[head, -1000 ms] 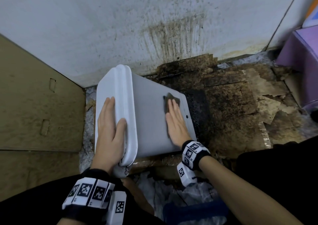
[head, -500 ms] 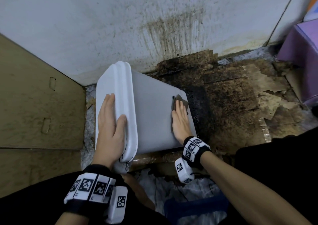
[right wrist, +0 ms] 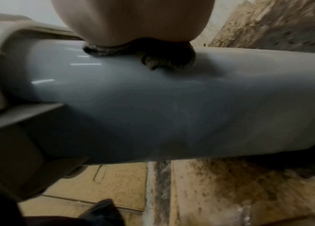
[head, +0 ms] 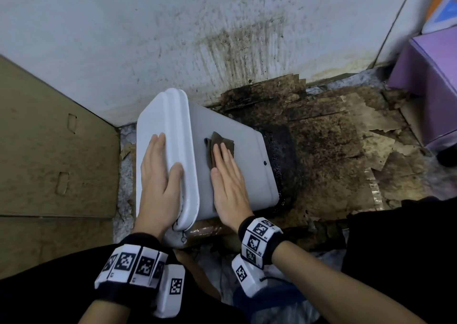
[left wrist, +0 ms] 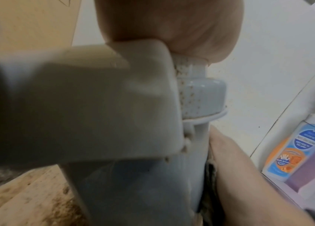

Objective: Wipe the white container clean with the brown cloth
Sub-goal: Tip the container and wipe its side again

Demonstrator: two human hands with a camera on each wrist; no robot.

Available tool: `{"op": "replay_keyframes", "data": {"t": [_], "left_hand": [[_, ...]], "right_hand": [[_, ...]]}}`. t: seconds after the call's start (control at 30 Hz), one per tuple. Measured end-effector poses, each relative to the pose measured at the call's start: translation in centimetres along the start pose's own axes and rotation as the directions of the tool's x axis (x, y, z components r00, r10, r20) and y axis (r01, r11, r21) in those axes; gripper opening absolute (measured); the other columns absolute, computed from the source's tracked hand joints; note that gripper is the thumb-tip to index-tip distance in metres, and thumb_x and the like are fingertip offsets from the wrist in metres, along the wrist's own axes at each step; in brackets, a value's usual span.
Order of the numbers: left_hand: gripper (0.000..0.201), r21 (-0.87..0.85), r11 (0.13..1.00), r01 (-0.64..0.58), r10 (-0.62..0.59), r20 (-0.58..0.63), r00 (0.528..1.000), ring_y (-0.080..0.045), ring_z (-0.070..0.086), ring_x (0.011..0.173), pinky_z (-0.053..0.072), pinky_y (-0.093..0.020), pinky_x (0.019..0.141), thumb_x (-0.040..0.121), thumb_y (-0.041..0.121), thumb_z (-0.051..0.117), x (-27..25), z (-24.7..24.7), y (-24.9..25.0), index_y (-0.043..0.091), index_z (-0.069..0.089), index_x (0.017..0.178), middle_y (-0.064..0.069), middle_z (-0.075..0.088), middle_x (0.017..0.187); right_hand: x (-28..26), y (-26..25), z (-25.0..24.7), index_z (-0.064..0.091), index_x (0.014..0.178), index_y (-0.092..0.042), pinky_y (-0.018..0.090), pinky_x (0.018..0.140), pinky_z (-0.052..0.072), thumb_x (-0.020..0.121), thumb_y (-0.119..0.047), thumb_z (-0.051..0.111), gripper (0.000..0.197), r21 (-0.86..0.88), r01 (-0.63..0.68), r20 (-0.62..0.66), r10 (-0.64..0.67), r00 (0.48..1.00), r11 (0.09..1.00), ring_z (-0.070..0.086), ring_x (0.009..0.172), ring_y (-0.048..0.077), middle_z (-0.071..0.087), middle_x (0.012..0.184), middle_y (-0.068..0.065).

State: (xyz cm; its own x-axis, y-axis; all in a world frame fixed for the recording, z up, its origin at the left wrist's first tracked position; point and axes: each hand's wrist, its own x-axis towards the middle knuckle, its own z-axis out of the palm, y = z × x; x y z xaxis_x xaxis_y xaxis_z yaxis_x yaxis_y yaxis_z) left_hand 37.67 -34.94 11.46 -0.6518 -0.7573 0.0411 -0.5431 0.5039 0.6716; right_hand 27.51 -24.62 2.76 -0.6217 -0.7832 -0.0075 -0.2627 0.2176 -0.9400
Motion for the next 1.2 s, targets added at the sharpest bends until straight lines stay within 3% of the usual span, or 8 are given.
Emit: {"op": "replay_keyframes", "data": {"t": [0.17, 0.3, 0.47, 0.6, 0.8, 0.97, 1.1, 1.2], "left_hand": [[0.062, -0.042, 0.999, 0.021, -0.021, 0.003, 1.000, -0.006, 0.011, 0.155, 0.009, -0.028, 0.126, 0.101, 0.032, 0.037, -0.1, -0.4, -0.1, 0.025, 0.020, 0.161, 0.004, 0.017, 0.169], [0.060, -0.075, 0.997, 0.029, -0.029, -0.001, 1.000, -0.007, 0.013, 0.155, 0.012, -0.038, 0.128, 0.101, 0.032, 0.038, -0.2, -0.8, -0.7, 0.031, 0.020, 0.158, 0.004, 0.019, 0.168], [0.057, -0.083, 0.996, 0.030, -0.031, -0.003, 1.000, -0.008, 0.014, 0.155, 0.013, -0.043, 0.128, 0.101, 0.032, 0.038, -0.3, -1.3, -1.5, 0.039, 0.018, 0.154, 0.006, 0.019, 0.168], [0.057, -0.086, 0.996, 0.032, -0.033, -0.002, 0.999, -0.009, 0.015, 0.155, 0.014, -0.045, 0.128, 0.101, 0.032, 0.038, -0.3, -1.3, -1.6, 0.039, 0.018, 0.154, 0.005, 0.019, 0.167], [0.062, -0.073, 0.996, 0.043, -0.043, -0.004, 0.999, -0.010, 0.015, 0.155, 0.013, -0.044, 0.128, 0.101, 0.033, 0.037, -0.3, -1.3, -1.9, 0.030, 0.018, 0.159, 0.005, 0.019, 0.168], [0.065, -0.059, 0.998, 0.028, -0.029, -0.013, 1.000, -0.014, 0.016, 0.155, 0.013, -0.045, 0.128, 0.099, 0.031, 0.037, -0.1, -1.0, -1.7, 0.020, 0.020, 0.161, -0.002, 0.020, 0.168], [0.065, -0.029, 1.000, 0.006, -0.007, -0.014, 1.000, -0.017, 0.015, 0.155, 0.012, -0.043, 0.128, 0.100, 0.030, 0.036, -0.1, -0.9, -1.3, 0.015, 0.020, 0.161, -0.006, 0.021, 0.168], [0.065, -0.010, 1.000, 0.004, -0.004, -0.016, 1.000, -0.017, 0.015, 0.155, 0.011, -0.040, 0.128, 0.100, 0.030, 0.036, -0.1, -0.8, -1.0, 0.014, 0.020, 0.161, -0.006, 0.020, 0.168]], "right_hand": [[-0.2, 3.3, -0.5, 0.009, 0.162, -0.030, 0.023, 0.125, 0.000, 0.111, -0.031, 0.021, 0.052, -0.012, 0.007, 0.015, -0.007, 1.000, 1.000, -0.002, 0.154, 0.000, 0.003, 0.169, -0.013], [-0.8, 8.0, -0.2, 0.015, 0.161, -0.027, 0.027, 0.126, 0.003, 0.104, -0.044, 0.013, 0.059, -0.027, -0.186, -0.102, 0.182, 0.978, 0.982, 0.003, 0.156, 0.005, 0.011, 0.169, -0.006], [-1.5, 11.2, -0.5, 0.019, 0.160, -0.015, 0.032, 0.127, 0.000, 0.099, -0.038, 0.014, 0.066, 0.034, -0.450, -0.186, 0.448, 0.874, 0.892, 0.006, 0.157, 0.020, 0.012, 0.168, 0.003], [-0.8, 10.9, -0.5, 0.021, 0.160, -0.017, 0.032, 0.126, -0.003, 0.109, -0.027, 0.023, 0.052, 0.143, -0.571, -0.183, 0.588, 0.788, 0.809, 0.004, 0.157, 0.021, 0.010, 0.169, 0.006], [-0.4, 8.9, -0.5, 0.025, 0.155, 0.003, 0.033, 0.125, -0.007, 0.109, -0.015, 0.019, 0.050, 0.078, -0.544, -0.124, 0.549, 0.826, 0.836, 0.003, 0.157, 0.025, 0.011, 0.168, 0.012], [0.0, 4.6, 1.7, 0.019, 0.161, -0.020, 0.035, 0.126, -0.005, 0.102, -0.037, 0.009, 0.062, 0.026, -0.506, -0.130, 0.505, 0.854, 0.862, -0.004, 0.156, 0.012, 0.000, 0.169, -0.006], [-0.7, -2.2, 2.1, 0.008, 0.161, -0.031, 0.035, 0.125, -0.003, 0.103, -0.037, 0.012, 0.058, 0.107, -0.324, 0.003, 0.326, 0.945, 0.940, -0.009, 0.153, 0.004, -0.004, 0.167, -0.015], [-0.8, -4.0, 3.0, 0.018, 0.161, -0.030, 0.035, 0.127, -0.002, 0.099, -0.043, 0.003, 0.064, 0.062, -0.122, 0.036, 0.120, 0.992, 0.991, -0.012, 0.153, 0.001, -0.002, 0.169, -0.013]]}}
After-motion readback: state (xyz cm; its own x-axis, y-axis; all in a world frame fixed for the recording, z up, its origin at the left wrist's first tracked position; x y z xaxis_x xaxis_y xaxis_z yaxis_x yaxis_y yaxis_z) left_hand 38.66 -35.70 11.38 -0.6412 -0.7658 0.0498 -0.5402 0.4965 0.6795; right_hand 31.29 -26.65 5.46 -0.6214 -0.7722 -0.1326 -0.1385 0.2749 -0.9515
